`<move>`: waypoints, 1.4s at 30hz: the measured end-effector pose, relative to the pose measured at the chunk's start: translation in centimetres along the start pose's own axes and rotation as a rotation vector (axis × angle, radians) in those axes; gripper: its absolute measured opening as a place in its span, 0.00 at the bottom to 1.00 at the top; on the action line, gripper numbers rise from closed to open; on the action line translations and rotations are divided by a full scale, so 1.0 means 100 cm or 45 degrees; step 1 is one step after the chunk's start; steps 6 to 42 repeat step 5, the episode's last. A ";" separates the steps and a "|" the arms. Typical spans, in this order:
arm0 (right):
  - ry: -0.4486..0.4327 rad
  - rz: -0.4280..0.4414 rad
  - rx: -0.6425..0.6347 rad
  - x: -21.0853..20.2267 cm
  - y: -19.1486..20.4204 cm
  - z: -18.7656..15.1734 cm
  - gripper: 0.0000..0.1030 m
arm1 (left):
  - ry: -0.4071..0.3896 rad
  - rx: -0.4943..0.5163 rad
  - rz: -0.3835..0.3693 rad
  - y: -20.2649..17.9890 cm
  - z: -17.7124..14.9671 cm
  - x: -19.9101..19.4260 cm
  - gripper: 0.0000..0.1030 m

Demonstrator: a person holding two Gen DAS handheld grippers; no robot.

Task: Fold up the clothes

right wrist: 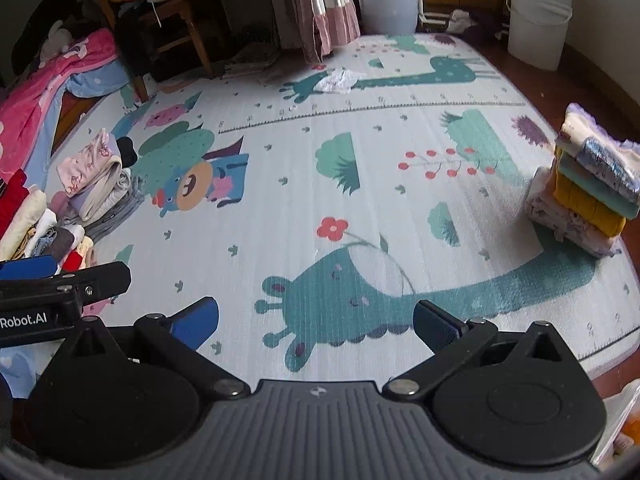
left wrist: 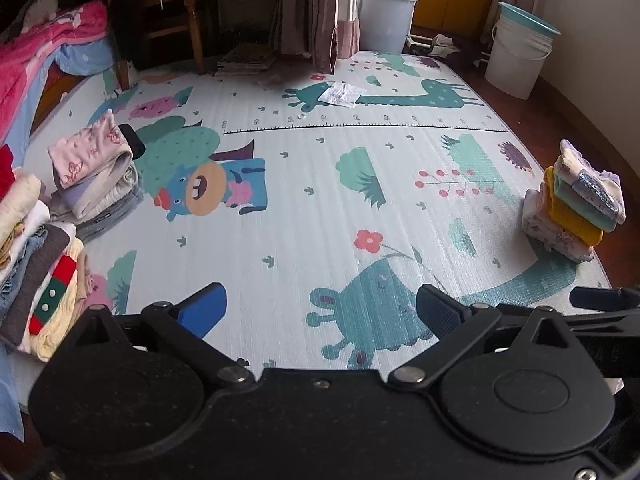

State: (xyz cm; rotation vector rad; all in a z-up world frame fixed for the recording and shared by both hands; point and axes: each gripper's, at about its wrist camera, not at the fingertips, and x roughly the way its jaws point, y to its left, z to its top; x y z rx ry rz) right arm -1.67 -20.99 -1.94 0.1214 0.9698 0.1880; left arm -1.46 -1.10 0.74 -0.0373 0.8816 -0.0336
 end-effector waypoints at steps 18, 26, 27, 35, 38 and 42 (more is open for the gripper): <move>0.013 -0.003 -0.027 0.002 0.004 -0.001 1.00 | 0.023 -0.003 0.010 0.001 -0.003 0.003 0.99; 0.013 -0.003 -0.027 0.002 0.004 -0.001 1.00 | 0.023 -0.003 0.010 0.001 -0.003 0.003 0.99; 0.013 -0.003 -0.027 0.002 0.004 -0.001 1.00 | 0.023 -0.003 0.010 0.001 -0.003 0.003 0.99; 0.013 -0.003 -0.027 0.002 0.004 -0.001 1.00 | 0.023 -0.003 0.010 0.001 -0.003 0.003 0.99; 0.013 -0.003 -0.027 0.002 0.004 -0.001 1.00 | 0.023 -0.003 0.010 0.001 -0.003 0.003 0.99; 0.013 -0.003 -0.027 0.002 0.004 -0.001 1.00 | 0.023 -0.003 0.010 0.001 -0.003 0.003 0.99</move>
